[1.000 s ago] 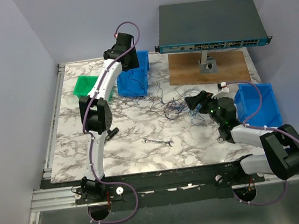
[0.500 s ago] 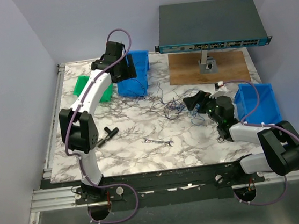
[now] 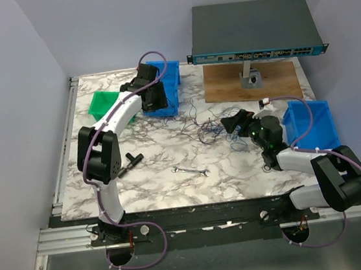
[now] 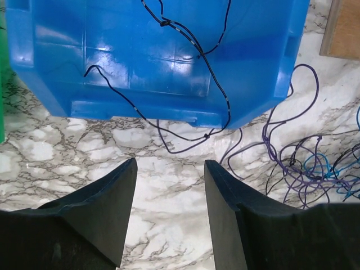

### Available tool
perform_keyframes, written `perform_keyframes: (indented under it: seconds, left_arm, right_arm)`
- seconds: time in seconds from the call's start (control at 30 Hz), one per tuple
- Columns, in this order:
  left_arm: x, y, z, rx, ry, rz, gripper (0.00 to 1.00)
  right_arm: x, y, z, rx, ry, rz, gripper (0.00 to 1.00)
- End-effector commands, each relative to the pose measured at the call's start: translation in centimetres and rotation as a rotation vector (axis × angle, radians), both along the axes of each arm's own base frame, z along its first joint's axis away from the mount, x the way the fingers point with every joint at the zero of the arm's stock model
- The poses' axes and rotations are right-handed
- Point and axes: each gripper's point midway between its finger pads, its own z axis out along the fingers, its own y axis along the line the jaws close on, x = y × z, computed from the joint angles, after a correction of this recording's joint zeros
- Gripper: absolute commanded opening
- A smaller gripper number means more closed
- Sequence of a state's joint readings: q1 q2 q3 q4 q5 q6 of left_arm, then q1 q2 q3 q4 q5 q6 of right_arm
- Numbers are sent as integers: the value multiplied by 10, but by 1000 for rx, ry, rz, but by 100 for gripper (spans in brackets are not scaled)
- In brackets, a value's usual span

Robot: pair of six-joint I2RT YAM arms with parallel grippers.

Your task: Untangle the cables

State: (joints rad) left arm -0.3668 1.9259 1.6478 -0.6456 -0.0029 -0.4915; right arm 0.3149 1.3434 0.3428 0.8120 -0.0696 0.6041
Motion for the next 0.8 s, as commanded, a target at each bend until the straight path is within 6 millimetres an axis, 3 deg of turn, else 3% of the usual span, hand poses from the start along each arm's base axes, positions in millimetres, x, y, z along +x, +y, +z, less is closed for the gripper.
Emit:
perform_keyframes:
  seconds: [0.0,0.17,0.3,0.47,0.53,0.67,0.77]
  left_arm:
    - [15,-12,-12,-41,5,23,53]
    - [28,-5,-28,9,34,75,45]
    - [33,1,-33,26,32,107,32]
    - [35,7,-39,48,49,123,30]
    - [36,7,-40,53,45,121,23]
    - [40,9,-37,62,38,117,0]
    - [46,9,-28,58,20,110,0]
  right_arm:
    - [1,3,4,-11,-12,15,93]
    - [1,2,5,-12,-16,11,93]
    - [1,2,3,-13,-15,11,93]
    - [2,2,3,-13,-14,10,93]
    - [2,2,3,-14,-13,10,93]
    - [2,2,3,-14,-13,9,92]
    - [2,2,3,-15,-13,7,92]
